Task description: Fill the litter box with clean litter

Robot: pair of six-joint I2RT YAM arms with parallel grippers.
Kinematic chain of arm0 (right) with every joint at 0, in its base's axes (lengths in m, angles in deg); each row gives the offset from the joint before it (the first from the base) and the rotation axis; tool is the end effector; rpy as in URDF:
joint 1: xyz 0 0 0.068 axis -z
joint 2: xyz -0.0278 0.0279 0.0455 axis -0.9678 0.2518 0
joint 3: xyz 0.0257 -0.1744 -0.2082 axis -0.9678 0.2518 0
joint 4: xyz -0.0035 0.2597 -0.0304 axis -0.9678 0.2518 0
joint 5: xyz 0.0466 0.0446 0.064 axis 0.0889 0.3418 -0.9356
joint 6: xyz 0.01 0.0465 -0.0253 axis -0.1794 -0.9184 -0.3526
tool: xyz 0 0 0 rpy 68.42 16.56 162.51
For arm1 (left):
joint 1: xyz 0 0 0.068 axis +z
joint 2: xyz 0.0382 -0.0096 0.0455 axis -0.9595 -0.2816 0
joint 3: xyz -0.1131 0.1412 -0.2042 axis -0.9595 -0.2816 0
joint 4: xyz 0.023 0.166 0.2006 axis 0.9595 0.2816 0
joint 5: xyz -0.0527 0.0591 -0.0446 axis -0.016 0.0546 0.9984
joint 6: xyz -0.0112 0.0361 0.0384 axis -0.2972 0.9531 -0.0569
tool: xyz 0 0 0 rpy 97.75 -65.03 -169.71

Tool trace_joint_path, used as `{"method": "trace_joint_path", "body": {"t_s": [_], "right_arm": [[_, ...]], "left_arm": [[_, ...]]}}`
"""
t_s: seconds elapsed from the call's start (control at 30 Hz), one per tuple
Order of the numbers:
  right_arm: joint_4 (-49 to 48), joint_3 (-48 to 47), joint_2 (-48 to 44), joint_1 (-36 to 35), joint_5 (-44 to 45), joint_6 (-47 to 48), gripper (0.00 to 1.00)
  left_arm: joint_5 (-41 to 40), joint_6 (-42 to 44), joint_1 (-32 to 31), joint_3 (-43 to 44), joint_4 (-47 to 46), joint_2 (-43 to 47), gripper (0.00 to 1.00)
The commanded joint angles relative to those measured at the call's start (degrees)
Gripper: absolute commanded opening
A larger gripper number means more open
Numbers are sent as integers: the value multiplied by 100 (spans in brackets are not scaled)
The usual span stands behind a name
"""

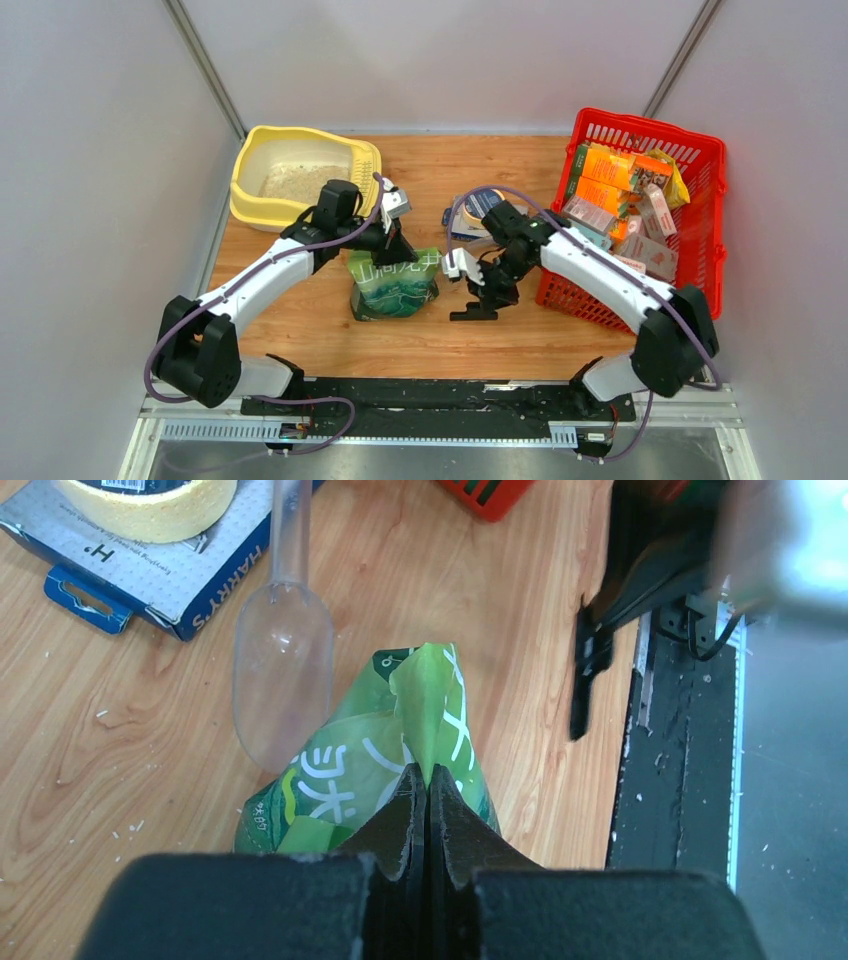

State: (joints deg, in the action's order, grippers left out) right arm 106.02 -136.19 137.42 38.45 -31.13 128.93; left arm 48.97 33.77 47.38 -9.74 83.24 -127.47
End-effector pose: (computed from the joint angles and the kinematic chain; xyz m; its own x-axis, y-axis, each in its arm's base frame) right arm 0.1913 0.1692 0.2377 -0.0221 -0.8665 -0.4988 -0.9535 -0.1317 0.2710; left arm 0.2438 -0.1505 0.2686 -0.4062 0.3120 -0.8589 0.9057 0.2621 -0.3331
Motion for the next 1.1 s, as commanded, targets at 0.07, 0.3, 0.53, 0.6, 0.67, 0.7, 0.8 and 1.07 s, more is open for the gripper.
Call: {"method": "trace_joint_path", "body": {"t_s": [0.07, 0.3, 0.53, 0.6, 0.67, 0.7, 0.8, 1.07], "right_arm": [[837, -903, -898, 58, -81, 225, 0], [539, -1702, -855, 67, -151, -126, 0], [-647, -2082, -336, 58, 7, -1039, 0], [-832, -2152, -143, 50, 95, -1112, 0], [-920, -2223, 49, 41, 261, -1234, 0], [-1016, -2241, 112, 50, 323, -1270, 0], [-1096, -2320, 288, 58, 385, -1288, 0], [-1272, -2329, 437, 50, 359, -1472, 0]], "left_arm": [[96, 704, -28, 269, 573, -116, 0], [306, 1073, -28, 444, 871, -134, 0], [420, 1021, -28, 629, 1012, -178, 1], [482, 1117, -28, 664, 1065, -169, 1], [587, 1223, -37, 699, 1214, -187, 2], [631, 1310, -37, 725, 1267, -187, 2], [746, 1373, -28, 761, 1399, -222, 6], [1150, 1346, -28, 884, 1452, -371, 33]]}}
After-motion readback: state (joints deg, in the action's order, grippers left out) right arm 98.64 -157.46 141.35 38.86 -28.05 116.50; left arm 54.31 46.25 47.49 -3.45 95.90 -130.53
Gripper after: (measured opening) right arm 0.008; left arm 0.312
